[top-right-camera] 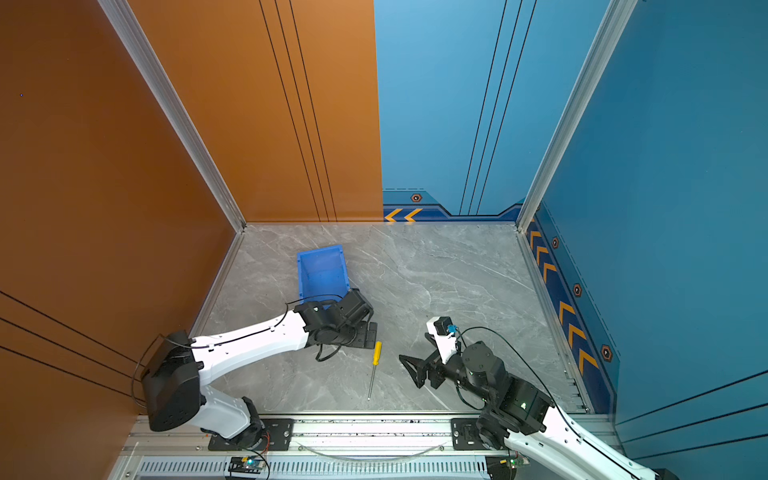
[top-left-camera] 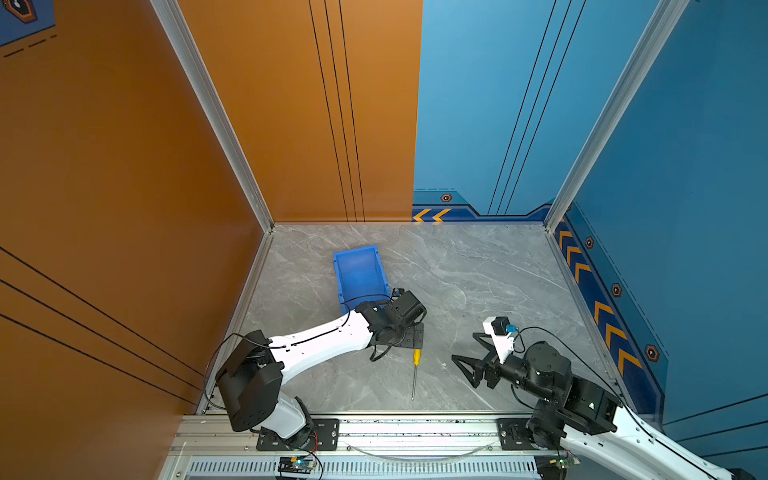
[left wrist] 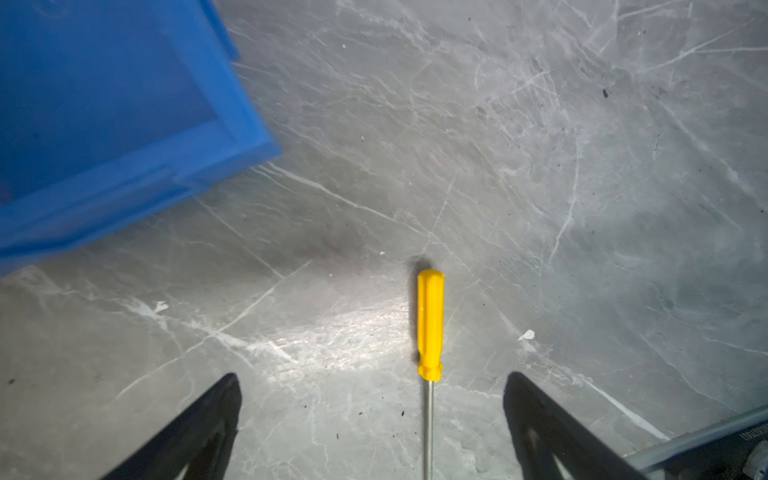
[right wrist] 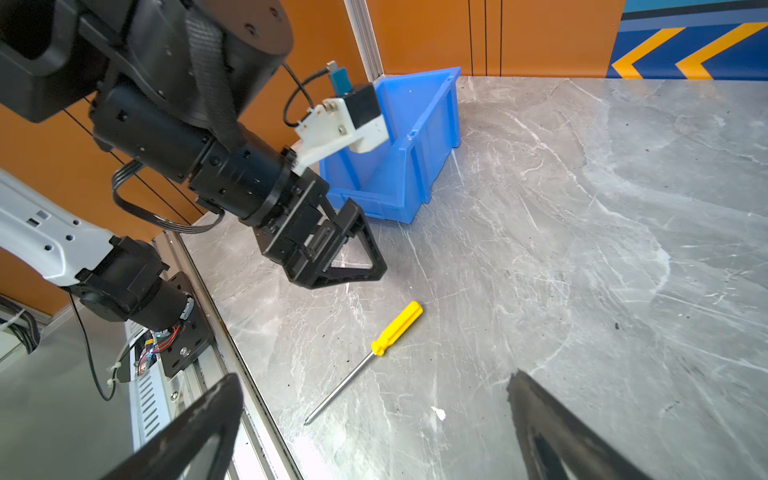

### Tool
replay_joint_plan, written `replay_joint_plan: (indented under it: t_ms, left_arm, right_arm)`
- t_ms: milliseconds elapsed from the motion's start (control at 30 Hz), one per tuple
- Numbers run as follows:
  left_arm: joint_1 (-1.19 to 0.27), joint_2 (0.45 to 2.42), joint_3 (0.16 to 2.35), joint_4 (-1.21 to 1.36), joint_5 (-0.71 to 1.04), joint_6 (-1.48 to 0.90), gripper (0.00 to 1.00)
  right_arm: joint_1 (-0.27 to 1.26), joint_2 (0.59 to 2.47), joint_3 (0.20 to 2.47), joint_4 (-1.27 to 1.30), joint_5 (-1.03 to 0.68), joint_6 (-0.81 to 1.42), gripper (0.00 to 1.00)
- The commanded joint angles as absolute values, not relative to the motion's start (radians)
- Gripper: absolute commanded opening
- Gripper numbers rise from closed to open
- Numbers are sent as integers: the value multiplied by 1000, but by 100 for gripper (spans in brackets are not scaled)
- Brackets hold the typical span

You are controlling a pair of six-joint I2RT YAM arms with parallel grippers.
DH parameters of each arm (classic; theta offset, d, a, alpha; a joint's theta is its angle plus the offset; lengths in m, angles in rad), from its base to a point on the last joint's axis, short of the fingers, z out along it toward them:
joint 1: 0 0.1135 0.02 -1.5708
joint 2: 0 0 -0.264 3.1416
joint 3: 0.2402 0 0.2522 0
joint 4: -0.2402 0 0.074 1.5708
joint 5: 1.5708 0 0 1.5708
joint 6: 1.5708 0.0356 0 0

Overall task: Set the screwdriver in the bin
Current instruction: 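Reach the left gripper toward the yellow screwdriver handle while the right arm swings inward, then lower the left gripper and close it on the yellow screwdriver handle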

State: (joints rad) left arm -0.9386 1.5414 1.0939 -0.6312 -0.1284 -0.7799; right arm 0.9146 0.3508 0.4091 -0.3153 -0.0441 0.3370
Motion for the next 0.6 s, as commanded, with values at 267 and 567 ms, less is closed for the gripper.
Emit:
replay_joint_plan:
  t_ms: [267,567]
  left_arm:
    - [-976,1716,1183,-591,-77,-787,92]
    - [-988,1806,1210,-577,-77,-816,76]
  right_arm:
    - [985,324,364,-315,-42,268,100]
    - [1063,305,346,-310,28,246,100]
